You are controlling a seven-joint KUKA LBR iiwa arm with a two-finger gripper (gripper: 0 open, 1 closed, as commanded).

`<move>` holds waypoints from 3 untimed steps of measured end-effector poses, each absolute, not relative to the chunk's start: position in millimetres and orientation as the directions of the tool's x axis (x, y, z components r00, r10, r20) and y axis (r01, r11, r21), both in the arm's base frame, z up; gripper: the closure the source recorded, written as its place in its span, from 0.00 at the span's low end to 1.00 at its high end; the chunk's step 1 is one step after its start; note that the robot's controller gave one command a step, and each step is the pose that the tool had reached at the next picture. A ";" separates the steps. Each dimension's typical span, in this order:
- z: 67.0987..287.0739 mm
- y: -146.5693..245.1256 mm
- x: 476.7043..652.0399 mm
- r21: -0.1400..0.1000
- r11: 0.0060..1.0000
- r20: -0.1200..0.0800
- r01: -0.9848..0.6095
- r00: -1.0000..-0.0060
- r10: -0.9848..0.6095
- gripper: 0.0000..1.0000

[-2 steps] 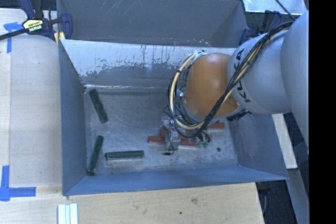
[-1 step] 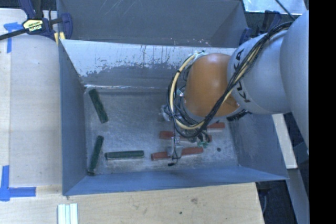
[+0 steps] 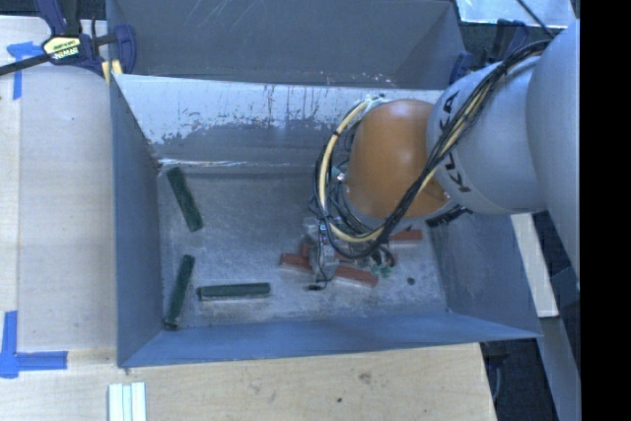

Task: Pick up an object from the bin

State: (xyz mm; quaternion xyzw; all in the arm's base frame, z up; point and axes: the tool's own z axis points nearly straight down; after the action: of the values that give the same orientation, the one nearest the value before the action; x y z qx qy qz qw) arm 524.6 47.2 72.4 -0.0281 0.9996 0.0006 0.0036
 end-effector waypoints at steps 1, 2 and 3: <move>71.2 47.0 524.0 0.001 0.998 -0.005 -0.056 -0.998 -0.056 0.00; 72.3 47.1 524.6 0.001 0.998 -0.007 -0.056 -0.998 -0.056 1.00; 71.3 47.0 524.1 0.001 0.998 -0.005 -0.056 -0.998 -0.056 0.00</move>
Offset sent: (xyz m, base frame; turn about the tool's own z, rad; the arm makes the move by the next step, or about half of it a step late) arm 0.0000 0.0000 0.0000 0.0000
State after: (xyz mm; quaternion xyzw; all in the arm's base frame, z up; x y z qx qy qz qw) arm 524.1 47.0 71.3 -0.0278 0.9996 0.0004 0.0026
